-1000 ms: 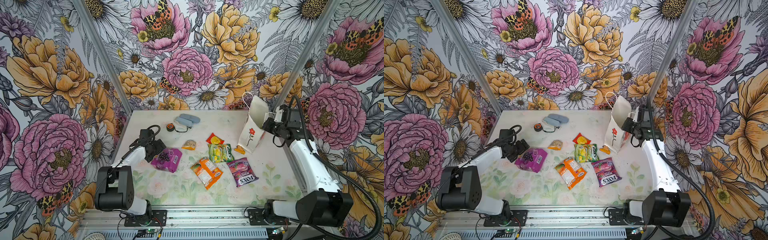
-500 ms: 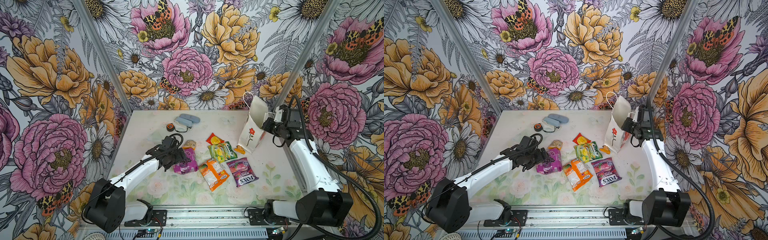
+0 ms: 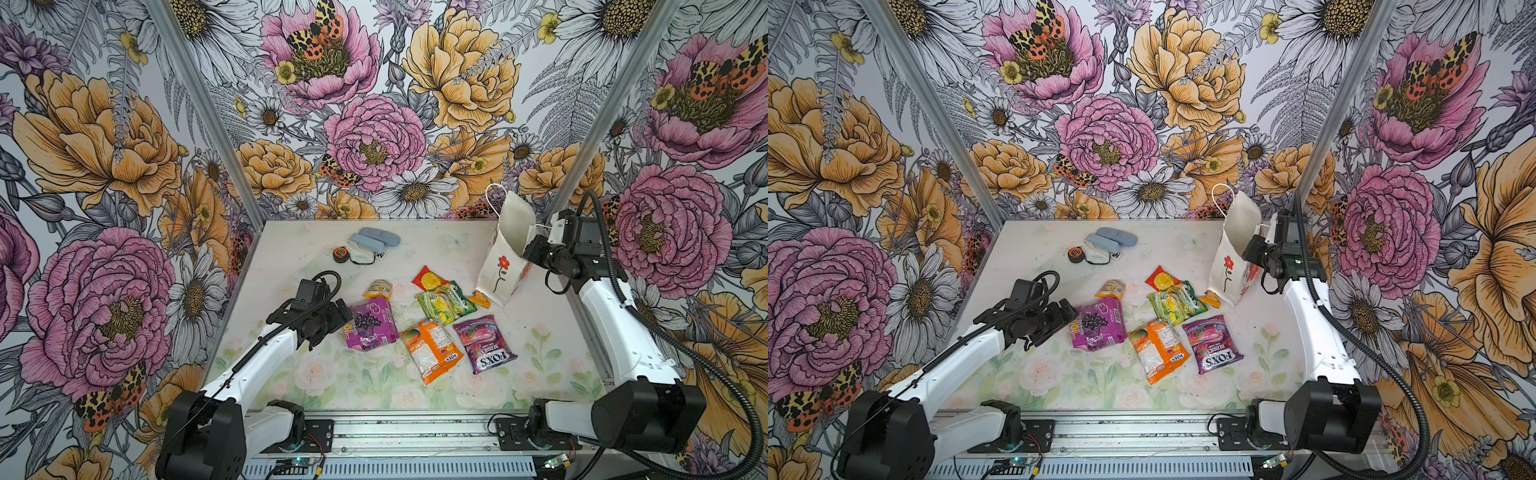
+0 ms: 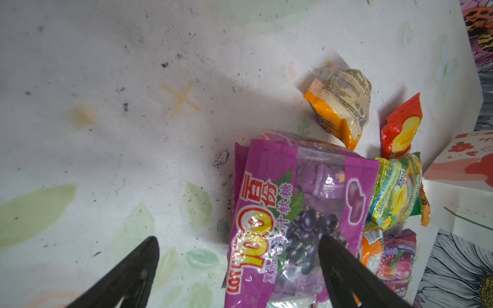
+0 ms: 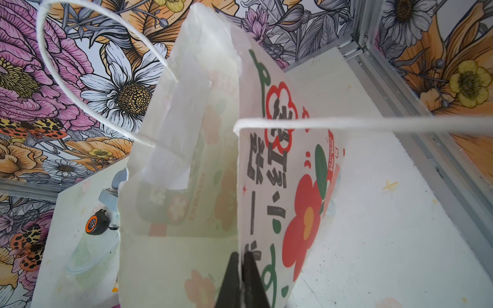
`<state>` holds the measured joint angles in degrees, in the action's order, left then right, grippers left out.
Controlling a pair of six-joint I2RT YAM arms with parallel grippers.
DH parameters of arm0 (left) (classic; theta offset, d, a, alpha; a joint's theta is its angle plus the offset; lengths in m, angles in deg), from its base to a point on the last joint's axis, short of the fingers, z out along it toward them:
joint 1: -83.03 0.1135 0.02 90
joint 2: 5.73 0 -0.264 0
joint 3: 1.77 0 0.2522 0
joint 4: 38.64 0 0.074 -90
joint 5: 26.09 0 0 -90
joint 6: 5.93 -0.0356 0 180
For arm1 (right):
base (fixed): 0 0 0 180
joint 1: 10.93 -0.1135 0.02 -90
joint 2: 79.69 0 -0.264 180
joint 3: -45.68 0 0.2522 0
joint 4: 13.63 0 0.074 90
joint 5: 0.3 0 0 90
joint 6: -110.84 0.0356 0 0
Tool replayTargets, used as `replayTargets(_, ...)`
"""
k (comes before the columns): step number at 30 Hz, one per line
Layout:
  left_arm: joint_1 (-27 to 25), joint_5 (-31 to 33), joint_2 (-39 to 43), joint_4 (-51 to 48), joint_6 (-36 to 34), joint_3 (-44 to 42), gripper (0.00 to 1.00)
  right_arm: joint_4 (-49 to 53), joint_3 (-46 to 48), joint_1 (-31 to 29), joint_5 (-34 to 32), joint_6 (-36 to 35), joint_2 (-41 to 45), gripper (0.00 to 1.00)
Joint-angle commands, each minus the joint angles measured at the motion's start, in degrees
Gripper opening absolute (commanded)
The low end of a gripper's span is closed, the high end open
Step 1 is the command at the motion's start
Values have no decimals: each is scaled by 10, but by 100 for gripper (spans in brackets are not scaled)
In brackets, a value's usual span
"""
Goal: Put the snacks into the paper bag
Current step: 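Lower the left gripper onto the purple grape gummy bag and grasp it, then lift the purple gummy bag with the left gripper toward the paper bag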
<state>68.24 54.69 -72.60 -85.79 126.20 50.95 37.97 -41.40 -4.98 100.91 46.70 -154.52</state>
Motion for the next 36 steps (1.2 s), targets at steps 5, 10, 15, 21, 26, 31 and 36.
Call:
replayTargets(5,-53,-75,-60,103,-11,-26,95,-7,11,-4,7,2,-8,0)
replayTargets(10,-78,-73,-115,123,-6,-23,85,-7,13,-6,8,3,-5,0)
replayTargets(15,-97,-56,-130,129,-3,-20,63,-7,17,-7,8,3,-4,0)
replayTargets(21,-115,-33,-130,127,-3,-14,45,-7,16,-7,7,1,-3,0)
replayTargets(26,-135,7,-114,105,-15,1,28,-7,14,-7,8,2,-3,0)
replayTargets(31,-147,37,-82,97,-29,14,20,-7,9,-10,8,3,-4,0)
replayTargets(36,-147,64,-32,91,-41,20,14,-6,-3,-19,10,1,-11,0)
